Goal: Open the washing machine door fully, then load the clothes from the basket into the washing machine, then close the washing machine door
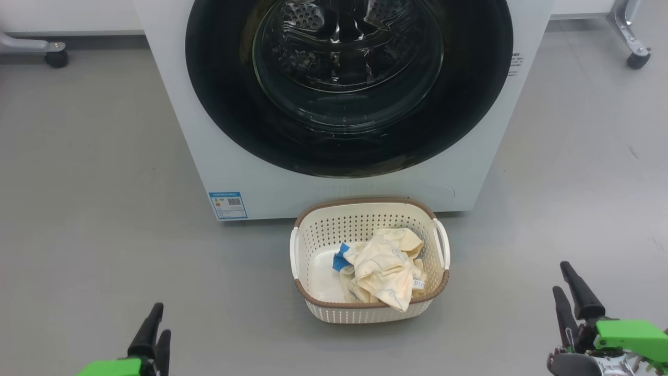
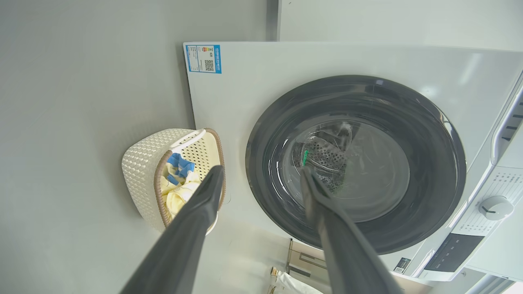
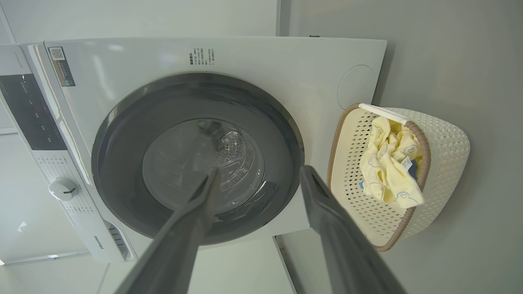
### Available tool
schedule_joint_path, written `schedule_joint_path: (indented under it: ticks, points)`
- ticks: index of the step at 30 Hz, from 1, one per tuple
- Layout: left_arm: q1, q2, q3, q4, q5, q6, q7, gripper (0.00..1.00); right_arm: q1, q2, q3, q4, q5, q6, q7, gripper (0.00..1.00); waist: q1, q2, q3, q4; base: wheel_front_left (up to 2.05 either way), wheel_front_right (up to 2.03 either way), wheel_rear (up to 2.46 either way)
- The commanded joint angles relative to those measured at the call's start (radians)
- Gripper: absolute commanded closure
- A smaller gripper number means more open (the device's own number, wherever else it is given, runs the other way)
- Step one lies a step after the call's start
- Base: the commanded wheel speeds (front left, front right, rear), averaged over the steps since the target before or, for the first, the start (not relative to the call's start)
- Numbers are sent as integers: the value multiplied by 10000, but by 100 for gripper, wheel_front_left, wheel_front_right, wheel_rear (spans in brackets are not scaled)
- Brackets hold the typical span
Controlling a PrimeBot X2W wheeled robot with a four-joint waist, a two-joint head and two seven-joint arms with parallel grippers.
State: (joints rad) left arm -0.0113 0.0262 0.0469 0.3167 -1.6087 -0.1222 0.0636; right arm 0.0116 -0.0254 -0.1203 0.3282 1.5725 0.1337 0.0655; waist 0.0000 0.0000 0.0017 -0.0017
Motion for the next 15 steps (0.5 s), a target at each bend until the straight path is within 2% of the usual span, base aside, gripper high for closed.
schedule_joint_path:
  ticks: [1, 8, 15]
  points:
    - [-513, 161, 25, -417, 150, -16, -85, 0, -562, -231, 49, -411, -107, -5, -104, 0, 0, 0, 1, -1, 0, 0, 0]
    - [-596, 289, -181, -494, 583, -21, -373, 0, -627, -361, 146, -414, -685, -7, -365, 0, 0, 0, -4, 3, 0, 0, 0]
    - [-693, 370, -212, -527, 1462, -25, -613, 0, -731, -445, 134, -330, -1796, -9, -611, 0, 0, 0, -2, 27, 0, 0, 0]
